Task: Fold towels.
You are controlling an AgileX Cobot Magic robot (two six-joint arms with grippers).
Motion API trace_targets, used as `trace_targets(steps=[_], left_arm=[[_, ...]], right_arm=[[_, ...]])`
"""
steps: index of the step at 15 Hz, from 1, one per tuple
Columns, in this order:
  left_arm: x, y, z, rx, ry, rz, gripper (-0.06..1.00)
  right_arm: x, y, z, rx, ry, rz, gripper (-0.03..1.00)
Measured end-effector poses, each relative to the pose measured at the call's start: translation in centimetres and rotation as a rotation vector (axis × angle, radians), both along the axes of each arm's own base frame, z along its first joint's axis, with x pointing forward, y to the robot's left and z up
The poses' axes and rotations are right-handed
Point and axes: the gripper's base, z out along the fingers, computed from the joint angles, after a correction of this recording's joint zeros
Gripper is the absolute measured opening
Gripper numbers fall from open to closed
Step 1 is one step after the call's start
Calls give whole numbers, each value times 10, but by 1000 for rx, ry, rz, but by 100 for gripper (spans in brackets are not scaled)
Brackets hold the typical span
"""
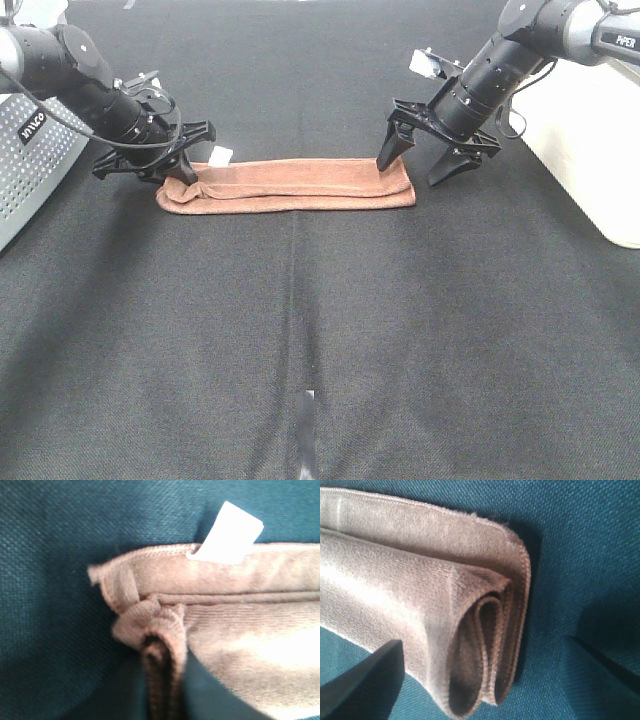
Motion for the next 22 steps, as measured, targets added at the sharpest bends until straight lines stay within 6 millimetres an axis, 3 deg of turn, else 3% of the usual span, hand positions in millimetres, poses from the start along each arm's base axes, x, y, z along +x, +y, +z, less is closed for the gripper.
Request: trace_targets(steps=[4, 8, 10, 12, 15, 17, 19, 20, 22], left_arm=[[-2, 10, 7, 24, 22, -13, 8], [-1, 29, 58, 179, 7, -30, 8], [3, 26, 90, 168, -21, -34, 8], [3, 4, 110, 92, -47, -44, 8], [-5, -63, 118, -59, -91, -111, 8], [-8, -98, 108, -119, -109, -111, 8], [-8, -121, 86, -166, -101, -67, 12], [-7, -130, 74, -188, -93, -40, 19], [-4, -146, 53, -269, -81, 25, 52]], right_arm=[[0, 0, 2, 1, 6, -15, 79], [0, 0, 16, 3, -22, -15, 79], [0, 0, 16, 3, -22, -15, 79], [0, 0, 16, 4, -21, -15, 79], [-1, 0, 16, 3, -15, -11, 79], [-2, 0, 16, 3, -8, -7, 79], [-3, 0, 16, 3, 0, -2, 79], [-3, 0, 16, 3, 0, -2, 79], [-3, 0, 16, 5, 1, -2, 79]])
